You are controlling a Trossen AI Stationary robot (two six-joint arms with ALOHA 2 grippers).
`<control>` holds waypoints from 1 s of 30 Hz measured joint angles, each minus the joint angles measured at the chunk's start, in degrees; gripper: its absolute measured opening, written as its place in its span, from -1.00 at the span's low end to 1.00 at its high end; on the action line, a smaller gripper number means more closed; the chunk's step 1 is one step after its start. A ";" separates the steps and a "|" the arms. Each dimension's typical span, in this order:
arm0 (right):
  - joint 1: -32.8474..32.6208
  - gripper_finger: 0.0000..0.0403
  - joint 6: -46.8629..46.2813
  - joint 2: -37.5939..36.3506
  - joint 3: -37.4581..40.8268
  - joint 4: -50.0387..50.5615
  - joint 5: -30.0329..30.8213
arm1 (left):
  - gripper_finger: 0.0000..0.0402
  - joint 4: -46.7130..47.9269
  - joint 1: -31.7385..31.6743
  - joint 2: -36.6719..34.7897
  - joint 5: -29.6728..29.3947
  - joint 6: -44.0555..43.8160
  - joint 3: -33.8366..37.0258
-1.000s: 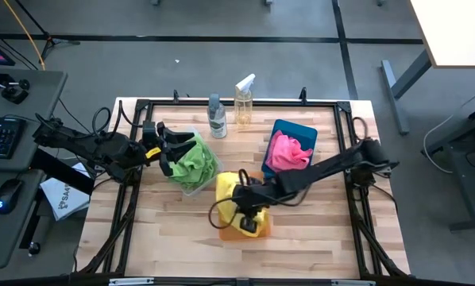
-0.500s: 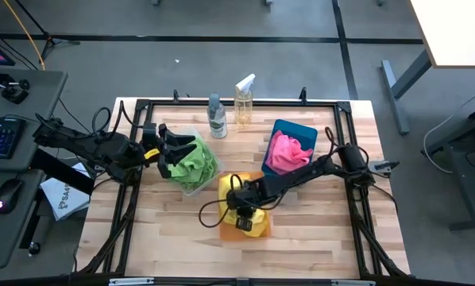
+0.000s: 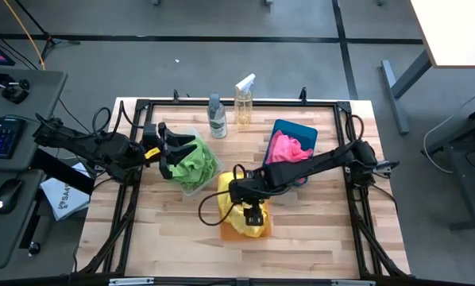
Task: Sort microfiber towel by color & place in baskets
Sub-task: Return to Home Position
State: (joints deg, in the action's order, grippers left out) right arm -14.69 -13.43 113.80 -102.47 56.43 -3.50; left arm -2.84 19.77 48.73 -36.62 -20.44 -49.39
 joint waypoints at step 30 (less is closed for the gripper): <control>-6.17 -0.99 -49.40 -66.97 53.07 -11.12 21.46 | -1.00 -38.03 -5.64 -34.72 9.49 3.22 48.74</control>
State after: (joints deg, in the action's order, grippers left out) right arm -20.86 -62.84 46.83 -49.40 45.30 17.96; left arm -40.88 14.13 14.01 -27.14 -17.22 -0.64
